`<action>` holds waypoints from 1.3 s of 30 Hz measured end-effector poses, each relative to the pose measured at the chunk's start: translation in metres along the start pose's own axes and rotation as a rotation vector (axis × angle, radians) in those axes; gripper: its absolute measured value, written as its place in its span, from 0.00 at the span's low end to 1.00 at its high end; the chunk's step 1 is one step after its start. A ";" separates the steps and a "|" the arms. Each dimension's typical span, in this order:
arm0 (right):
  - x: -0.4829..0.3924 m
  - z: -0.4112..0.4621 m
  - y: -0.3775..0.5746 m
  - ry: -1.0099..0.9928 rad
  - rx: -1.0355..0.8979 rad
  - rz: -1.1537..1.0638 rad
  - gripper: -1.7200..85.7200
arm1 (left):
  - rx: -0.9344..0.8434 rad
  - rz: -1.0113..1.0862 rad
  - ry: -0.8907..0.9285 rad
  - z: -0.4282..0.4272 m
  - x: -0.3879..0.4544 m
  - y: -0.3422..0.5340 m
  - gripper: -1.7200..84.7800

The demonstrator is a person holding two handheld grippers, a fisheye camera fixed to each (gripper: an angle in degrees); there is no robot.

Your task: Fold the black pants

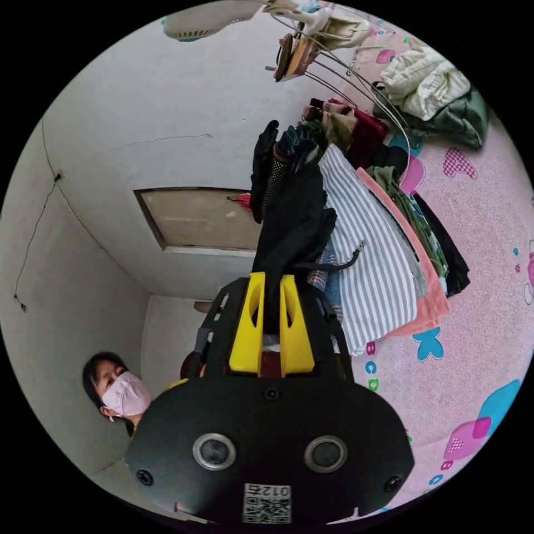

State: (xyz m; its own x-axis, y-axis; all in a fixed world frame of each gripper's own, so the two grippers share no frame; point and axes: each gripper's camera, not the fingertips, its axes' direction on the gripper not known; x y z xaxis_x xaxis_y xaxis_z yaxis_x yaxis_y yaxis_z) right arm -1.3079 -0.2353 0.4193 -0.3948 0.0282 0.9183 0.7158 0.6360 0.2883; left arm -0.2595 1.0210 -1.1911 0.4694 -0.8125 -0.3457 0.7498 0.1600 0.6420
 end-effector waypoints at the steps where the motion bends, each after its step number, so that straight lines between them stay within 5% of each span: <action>1: 0.006 0.004 -0.008 -0.002 -0.005 0.002 0.04 | -0.003 0.007 0.010 -0.003 0.002 -0.002 0.05; 12: 0.088 0.036 -0.040 0.040 -0.045 0.031 0.16 | -0.148 0.108 -0.077 -0.034 -0.003 -0.023 0.14; 17: 0.098 0.036 -0.048 0.145 0.045 -0.047 0.15 | -0.060 0.211 -0.247 -0.065 0.013 -0.026 0.15; 27: 0.160 0.072 -0.075 0.227 -0.035 0.000 0.09 | -0.224 0.148 -0.312 -0.055 -0.007 -0.052 0.10; 33: 0.189 0.066 -0.087 -0.056 0.069 0.030 0.04 | -0.212 0.129 -0.057 -0.066 0.003 -0.075 0.06; 36: 0.216 0.068 -0.085 0.120 0.037 0.119 0.04 | -0.254 0.014 -0.231 -0.070 -0.016 -0.072 0.06; 39: 0.231 0.069 -0.075 0.164 0.038 0.120 0.04 | -0.249 -0.064 -0.212 -0.082 -0.033 -0.067 0.05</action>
State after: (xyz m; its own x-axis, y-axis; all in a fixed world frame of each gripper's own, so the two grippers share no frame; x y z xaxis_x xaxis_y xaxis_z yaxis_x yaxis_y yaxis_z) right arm -1.4927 -0.2236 0.5916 -0.2069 -0.0185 0.9782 0.7286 0.6644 0.1667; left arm -0.2867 1.0835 -1.2788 0.3296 -0.9197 -0.2133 0.8781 0.2156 0.4272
